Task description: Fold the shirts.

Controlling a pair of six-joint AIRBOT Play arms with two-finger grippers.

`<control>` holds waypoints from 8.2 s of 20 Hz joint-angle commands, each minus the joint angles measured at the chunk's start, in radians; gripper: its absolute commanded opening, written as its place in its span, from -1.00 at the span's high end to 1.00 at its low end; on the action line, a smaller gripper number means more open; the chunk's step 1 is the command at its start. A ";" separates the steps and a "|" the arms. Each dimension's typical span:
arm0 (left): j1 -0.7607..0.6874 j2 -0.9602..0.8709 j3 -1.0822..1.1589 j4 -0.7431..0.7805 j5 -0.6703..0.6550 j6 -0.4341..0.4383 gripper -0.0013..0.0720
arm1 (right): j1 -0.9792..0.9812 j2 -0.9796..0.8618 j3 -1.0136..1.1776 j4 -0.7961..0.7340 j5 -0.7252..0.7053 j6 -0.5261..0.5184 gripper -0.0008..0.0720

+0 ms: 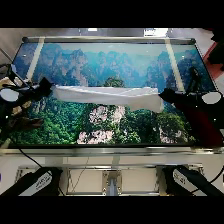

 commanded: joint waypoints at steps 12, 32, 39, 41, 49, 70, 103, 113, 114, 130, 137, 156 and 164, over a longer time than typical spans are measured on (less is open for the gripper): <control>-0.138 -0.546 0.311 0.174 0.077 0.036 0.95 | 0.039 -0.649 0.305 -0.012 -0.210 -0.055 0.91; -0.128 -0.145 0.313 0.130 0.163 0.092 -0.46 | -0.260 -0.481 0.300 0.096 0.196 -0.223 -0.46; -0.227 -0.109 0.314 0.123 0.349 0.219 -0.47 | -0.261 -0.760 0.306 0.389 0.225 -0.444 -0.83; -0.269 -0.109 0.314 0.123 0.406 0.221 -0.46 | -0.255 -0.785 0.317 0.385 0.212 -0.467 -0.83; -0.300 -0.109 0.314 0.122 0.391 0.219 -0.46 | -0.160 -0.798 0.475 0.180 0.239 -0.292 -0.75; -0.300 -0.109 0.314 0.131 0.368 0.221 -0.46 | -0.189 -0.792 0.682 0.100 0.436 -0.200 -0.51; -0.573 -0.688 0.414 -0.083 0.052 0.176 0.94 | -0.009 -0.616 0.684 0.070 0.470 -0.070 0.90; -0.736 -0.808 0.503 -0.169 -0.027 0.179 0.94 | 0.039 -0.509 0.848 -0.152 0.636 0.036 0.90; -0.750 -0.808 0.503 -0.207 -0.034 0.199 0.94 | 0.038 -0.509 0.887 -0.160 0.635 0.036 0.90; -0.496 -0.622 0.770 0.095 -0.129 0.261 0.94 | 0.346 -0.569 1.007 -0.426 0.620 0.132 0.91; -0.301 -0.556 0.769 0.198 -0.211 0.246 0.94 | 0.668 -0.815 1.008 -0.204 0.203 0.217 0.91; -0.299 -0.556 0.769 0.311 -0.264 0.223 0.94 | 0.326 -0.947 0.986 -0.096 0.289 0.213 -0.75; -0.299 -0.556 0.770 0.311 -0.253 0.223 0.94 | 0.261 -1.099 0.986 0.114 0.343 0.073 -0.83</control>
